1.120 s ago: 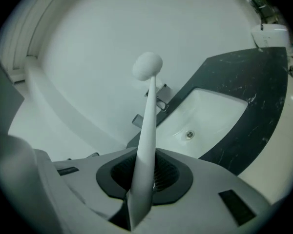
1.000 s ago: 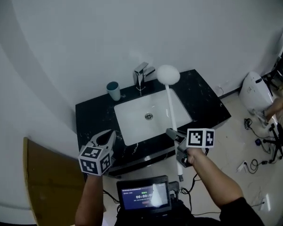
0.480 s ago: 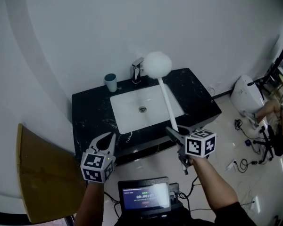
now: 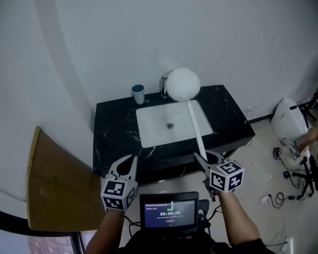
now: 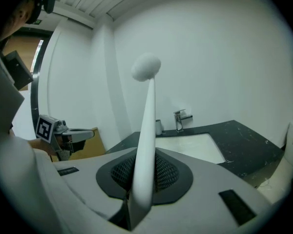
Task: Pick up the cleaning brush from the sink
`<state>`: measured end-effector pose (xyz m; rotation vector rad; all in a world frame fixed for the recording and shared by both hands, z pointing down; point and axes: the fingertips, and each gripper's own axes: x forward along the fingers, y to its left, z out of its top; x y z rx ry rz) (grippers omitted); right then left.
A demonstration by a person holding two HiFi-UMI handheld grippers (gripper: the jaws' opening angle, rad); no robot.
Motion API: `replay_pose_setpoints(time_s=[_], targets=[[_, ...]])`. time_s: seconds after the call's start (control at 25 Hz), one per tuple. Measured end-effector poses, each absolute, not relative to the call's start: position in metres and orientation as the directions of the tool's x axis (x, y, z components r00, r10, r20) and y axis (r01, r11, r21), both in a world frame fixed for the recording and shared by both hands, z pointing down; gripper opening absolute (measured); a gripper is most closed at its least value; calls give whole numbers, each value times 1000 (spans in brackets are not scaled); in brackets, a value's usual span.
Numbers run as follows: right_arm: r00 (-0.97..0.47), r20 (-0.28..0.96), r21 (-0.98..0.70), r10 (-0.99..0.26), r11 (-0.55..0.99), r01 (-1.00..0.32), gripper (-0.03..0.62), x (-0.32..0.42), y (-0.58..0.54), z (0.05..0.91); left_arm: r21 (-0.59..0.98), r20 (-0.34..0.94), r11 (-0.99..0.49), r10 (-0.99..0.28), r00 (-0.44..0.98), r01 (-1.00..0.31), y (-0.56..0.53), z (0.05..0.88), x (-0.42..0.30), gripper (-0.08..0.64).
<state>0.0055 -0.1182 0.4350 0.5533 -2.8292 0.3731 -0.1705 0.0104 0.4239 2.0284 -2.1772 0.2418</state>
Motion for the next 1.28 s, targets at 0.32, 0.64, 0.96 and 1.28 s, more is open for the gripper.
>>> replay_pose_setpoints(time_s=[0.32, 0.64, 0.96, 1.28], targets=[[-903, 252, -181, -347, 900, -396, 38, 28, -124, 434, 24, 170, 103, -981, -98, -994, 5, 413, -155, 3], [-911, 241, -173, -336, 908, -381, 38, 28, -128, 429, 43, 167, 129, -979, -121, -991, -1, 405, -157, 3], [-909, 236, -172, -343, 906, -387, 38, 27, -131, 428, 24, 166, 115, -980, -109, -993, -7, 400, -153, 3], [-912, 231, -164, -338, 911, -379, 38, 22, -128, 424, 25, 163, 120, -980, -114, -993, -6, 398, -153, 3]])
